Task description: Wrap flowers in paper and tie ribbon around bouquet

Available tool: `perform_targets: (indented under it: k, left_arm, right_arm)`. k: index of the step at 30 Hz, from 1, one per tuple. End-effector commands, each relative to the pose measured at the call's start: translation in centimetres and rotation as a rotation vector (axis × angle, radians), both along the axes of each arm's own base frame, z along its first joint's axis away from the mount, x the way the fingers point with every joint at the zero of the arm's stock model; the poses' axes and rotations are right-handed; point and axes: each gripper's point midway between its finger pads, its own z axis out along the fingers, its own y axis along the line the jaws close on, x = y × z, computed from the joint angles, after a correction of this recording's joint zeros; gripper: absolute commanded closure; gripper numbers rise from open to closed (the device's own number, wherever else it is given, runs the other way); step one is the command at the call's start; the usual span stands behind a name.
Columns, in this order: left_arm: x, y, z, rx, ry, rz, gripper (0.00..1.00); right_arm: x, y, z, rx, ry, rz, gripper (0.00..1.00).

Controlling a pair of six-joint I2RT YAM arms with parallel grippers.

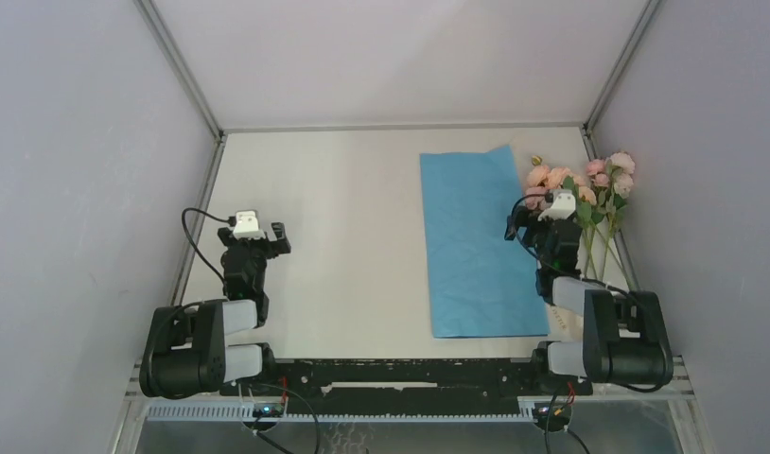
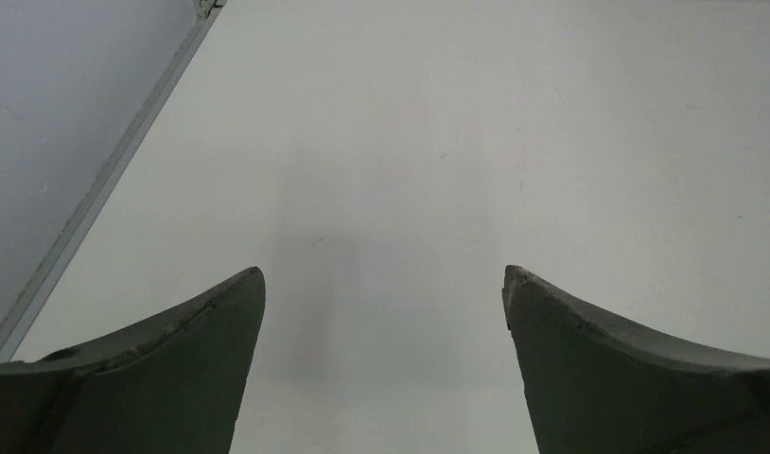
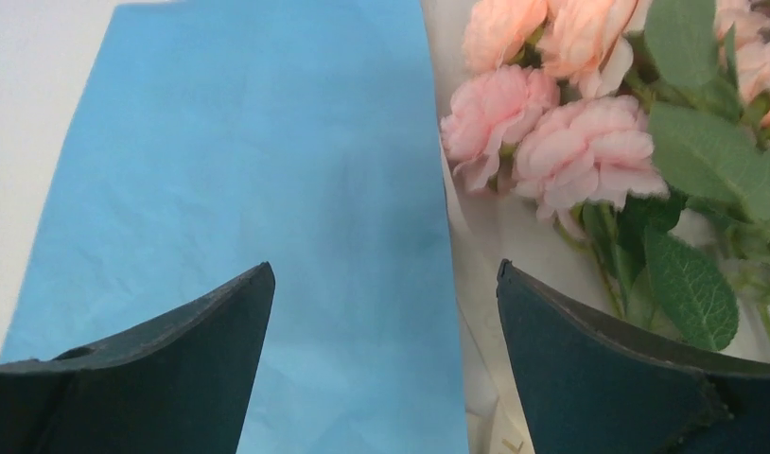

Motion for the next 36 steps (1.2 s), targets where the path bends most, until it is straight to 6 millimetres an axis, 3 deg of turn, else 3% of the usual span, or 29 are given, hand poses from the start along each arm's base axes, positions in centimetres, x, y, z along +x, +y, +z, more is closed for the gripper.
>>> perform_targets:
  k: [1,3,6,9,11,12,14,16,19,24,28,31,36]
  left_arm:
    - [1.1,0.0,3.0,0.012,-0.091,-0.011,0.00]
    - [1.0,-0.1,3.0,0.012,-0.091,-0.013,0.00]
    - [1.1,0.0,2.9,0.011,-0.087,-0.011,0.00]
    - [1.6,0.3,4.0,0.005,-0.080,-0.008,0.00]
    - [3.1,0.9,6.1,-0.007,0.024,0.000,0.00]
    - [3.2,0.5,5.7,0.002,0.153,-0.037,0.00]
    - [3.7,-1.4,7.5,0.060,0.283,-0.199,0.05]
    - [2.7,-3.4,8.1,0.066,0.414,-0.350,0.14]
    - [0.6,-5.3,7.3,0.017,0.548,-0.437,0.19]
    - [-2.5,-7.5,4.4,0.037,0.685,-0.498,0.21]
    - [-4.0,-8.7,3.5,0.098,0.724,-0.539,0.21]
    - [-4.5,-9.1,3.6,0.096,0.728,-0.563,0.21]
    - [-4.8,-9.5,4.8,0.103,0.705,-0.594,0.21]
  right_arm:
    - [2.2,-0.8,5.0,0.051,0.044,-0.054,0.05]
    - [2.7,-1.2,5.5,0.121,0.138,-0.084,0.08]
    - [3.2,-1.7,5.4,0.189,0.317,-0.127,0.21]
    - [2.9,-1.3,3.5,0.209,0.475,-0.119,0.29]
    - [2.4,-1.2,1.6,0.222,0.578,-0.122,0.33]
    - [2.3,-1.2,1.0,0.231,0.610,-0.125,0.35]
    - [2.3,-1.1,0.0,0.249,0.666,-0.119,0.36]
    - [2.6,-1.2,-0.9,0.259,0.702,-0.114,0.36]
    - [2.9,-1.4,-2.5,0.249,0.764,-0.121,0.36]
    - [3.1,-2.0,-4.8,0.216,0.843,-0.140,0.35]
    - [2.5,-1.4,-6.0,0.189,0.904,-0.103,0.38]
    - [2.0,1.1,-5.5,0.233,0.919,-0.006,0.53]
    - [1.9,5.9,-2.6,0.288,0.870,0.169,0.90]
